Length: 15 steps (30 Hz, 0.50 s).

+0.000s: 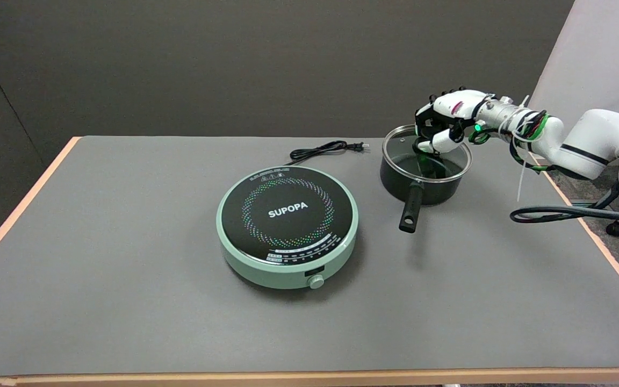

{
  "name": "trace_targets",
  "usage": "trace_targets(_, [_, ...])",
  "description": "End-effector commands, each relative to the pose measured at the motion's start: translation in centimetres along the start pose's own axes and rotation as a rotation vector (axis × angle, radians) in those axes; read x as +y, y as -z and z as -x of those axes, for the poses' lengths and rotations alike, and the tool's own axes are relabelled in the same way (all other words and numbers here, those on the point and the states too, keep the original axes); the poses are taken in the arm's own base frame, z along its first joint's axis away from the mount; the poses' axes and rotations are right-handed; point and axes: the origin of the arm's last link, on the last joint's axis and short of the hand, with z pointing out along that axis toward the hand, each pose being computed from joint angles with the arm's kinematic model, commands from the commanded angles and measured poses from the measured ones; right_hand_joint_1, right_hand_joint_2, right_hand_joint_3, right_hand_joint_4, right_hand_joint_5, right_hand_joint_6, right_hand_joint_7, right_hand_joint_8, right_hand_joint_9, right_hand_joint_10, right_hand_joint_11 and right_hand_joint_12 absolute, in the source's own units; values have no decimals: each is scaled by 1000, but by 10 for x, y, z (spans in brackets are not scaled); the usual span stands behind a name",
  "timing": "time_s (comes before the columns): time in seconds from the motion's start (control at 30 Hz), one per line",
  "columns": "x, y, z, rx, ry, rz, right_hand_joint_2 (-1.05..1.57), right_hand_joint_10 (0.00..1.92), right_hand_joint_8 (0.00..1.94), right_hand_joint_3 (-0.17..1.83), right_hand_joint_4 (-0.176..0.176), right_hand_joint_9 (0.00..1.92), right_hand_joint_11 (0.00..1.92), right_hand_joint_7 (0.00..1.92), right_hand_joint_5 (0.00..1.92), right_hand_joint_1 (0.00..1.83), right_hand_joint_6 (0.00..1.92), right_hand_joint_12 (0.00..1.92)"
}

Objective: Pick up the pot lid.

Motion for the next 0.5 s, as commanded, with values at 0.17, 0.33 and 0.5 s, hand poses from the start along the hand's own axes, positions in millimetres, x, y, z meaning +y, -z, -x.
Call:
trace_targets(0.17, [-1, 1, 2, 4, 3, -14, 1103, 1080, 1275, 239, 2, 797, 535, 874, 715, 1167, 1357, 857])
trace_targets(0.33, [0, 1, 2, 7, 4, -18, 1085, 1169, 1244, 254, -16, 806, 548, 908, 721, 1178, 1343, 907])
trace_targets(0.5, [-1, 2, 2, 7, 4, -19, 1062, 1223, 1208, 271, -37, 843, 544, 944, 737, 1193, 1307, 1013])
